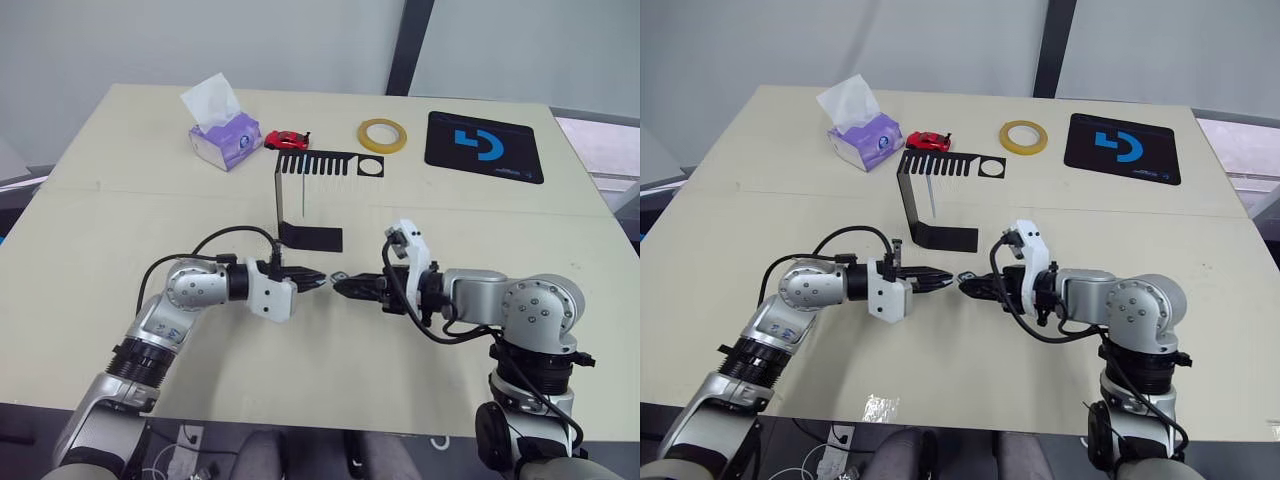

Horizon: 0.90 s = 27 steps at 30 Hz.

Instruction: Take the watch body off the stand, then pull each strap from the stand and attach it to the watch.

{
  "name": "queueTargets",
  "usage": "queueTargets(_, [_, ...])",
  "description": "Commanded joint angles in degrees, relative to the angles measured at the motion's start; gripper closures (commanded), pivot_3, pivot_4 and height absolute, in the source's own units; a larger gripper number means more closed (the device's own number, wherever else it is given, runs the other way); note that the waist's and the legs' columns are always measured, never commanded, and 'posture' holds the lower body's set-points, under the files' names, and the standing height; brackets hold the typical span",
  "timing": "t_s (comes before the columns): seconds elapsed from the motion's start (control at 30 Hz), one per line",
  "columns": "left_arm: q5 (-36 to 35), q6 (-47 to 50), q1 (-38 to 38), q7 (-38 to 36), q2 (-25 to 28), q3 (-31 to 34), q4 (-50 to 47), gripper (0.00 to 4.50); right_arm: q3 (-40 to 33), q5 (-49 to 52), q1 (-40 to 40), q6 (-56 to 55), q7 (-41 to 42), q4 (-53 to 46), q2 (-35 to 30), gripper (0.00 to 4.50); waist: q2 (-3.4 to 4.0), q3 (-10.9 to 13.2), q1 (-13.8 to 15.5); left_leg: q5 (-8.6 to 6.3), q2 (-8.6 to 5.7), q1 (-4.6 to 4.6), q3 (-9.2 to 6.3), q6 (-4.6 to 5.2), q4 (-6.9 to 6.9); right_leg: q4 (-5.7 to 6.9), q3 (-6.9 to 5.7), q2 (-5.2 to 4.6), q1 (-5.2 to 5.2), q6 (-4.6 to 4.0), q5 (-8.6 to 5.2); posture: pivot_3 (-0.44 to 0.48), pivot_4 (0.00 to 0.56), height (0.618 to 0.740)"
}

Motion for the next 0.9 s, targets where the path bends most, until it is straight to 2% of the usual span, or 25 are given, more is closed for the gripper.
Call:
queueTargets(0.03, [0.0,0.0,-1.5,1.3,-1.0,-0.3,-1.7,4.50,1.4,1.7,-0.8,0.3,0.9,-3.2,-0.1,2.98,0.00,0.0,0.0,0.00,0.00,0.00,0.00,0.00,0.00,0.00,0.00,0.00,0.00,0.00,0.00,0.000,0.150,0.738])
queueTargets(0.67, [0.7,-1.4,-2.2,0.7,-0.4,-1.2,-0.5,4.50,2.8,0.2,-0.5,-0.3,2.1,-4.3,-0.7,2.98,0.00,0.0,0.0,0.00,0.00,-0.02,-0.01,0.00,-0.01,-0.04,-0.01,0.00,-0.01,0.00,0.00,0.000,0.150,0.738])
queueTargets(0.9, [0.6,-0.6,-2.4,0.5,-0.5,-1.2,-0.8,4.50,6.4,-0.7,0.5,-3.2,3.7,-5.6,-3.3,2.98,0.00,0.0,0.0,0.00,0.00,-0.03,-0.02,0.00,-0.01,-0.10,-0.02,0.00,-0.01,0.00,0.00,0.000,0.150,0.738])
